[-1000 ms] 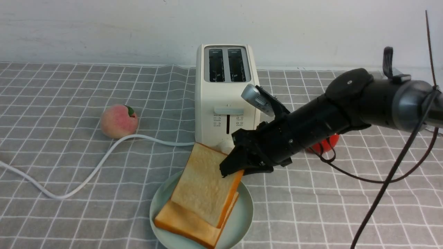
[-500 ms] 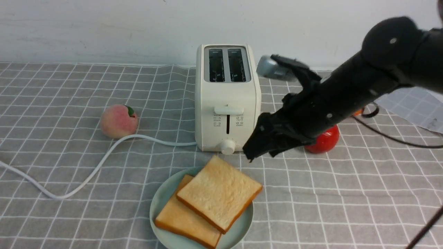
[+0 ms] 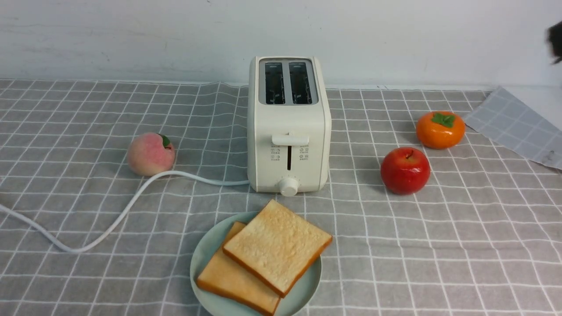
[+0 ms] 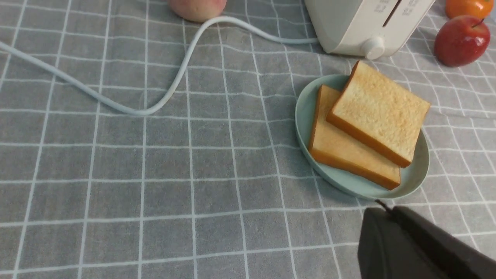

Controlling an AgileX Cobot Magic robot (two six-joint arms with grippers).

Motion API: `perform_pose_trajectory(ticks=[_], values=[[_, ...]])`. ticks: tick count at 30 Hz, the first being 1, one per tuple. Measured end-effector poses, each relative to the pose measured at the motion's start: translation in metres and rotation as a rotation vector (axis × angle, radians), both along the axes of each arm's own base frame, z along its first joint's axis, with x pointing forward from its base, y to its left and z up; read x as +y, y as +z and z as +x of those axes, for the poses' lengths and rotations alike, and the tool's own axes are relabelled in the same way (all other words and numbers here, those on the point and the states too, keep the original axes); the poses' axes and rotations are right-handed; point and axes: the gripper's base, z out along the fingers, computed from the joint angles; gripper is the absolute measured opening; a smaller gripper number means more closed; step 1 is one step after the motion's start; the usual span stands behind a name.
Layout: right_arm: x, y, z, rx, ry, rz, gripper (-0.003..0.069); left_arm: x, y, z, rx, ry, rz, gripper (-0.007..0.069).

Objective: Take toasted bread from bread machine on grey coffee table place on plate.

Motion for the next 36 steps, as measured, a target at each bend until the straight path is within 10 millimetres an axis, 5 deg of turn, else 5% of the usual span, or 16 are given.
perform_pose_trajectory(ticks=[3,5,9,10,18,36], values=[[-0.018,0.005,-0.032,-0.122,-0.066,0.068,-0.0015,-0.001,0.004,0.002,-0.045,-0.002,-0.017,-0.0014],[-0.039,-0.003,-0.072,-0.285,-0.129,0.155,-0.0017,-0.002,0.009,0.004,-0.102,-0.004,-0.039,-0.0014],[-0.058,-0.034,-0.104,-0.428,-0.190,0.230,-0.0010,-0.003,0.015,0.005,-0.165,-0.009,-0.068,-0.0014],[-0.065,-0.057,-0.116,-0.495,-0.213,0.250,-0.0008,-0.004,0.018,0.006,-0.193,-0.012,-0.084,-0.0014],[-0.073,-0.142,-0.133,-0.673,-0.218,0.391,-0.0004,-0.005,0.026,0.007,-0.277,-0.018,-0.125,-0.0014],[-0.072,-0.149,-0.132,-0.768,-0.210,0.307,0.0011,-0.005,0.027,0.008,-0.285,-0.020,-0.135,-0.0004]])
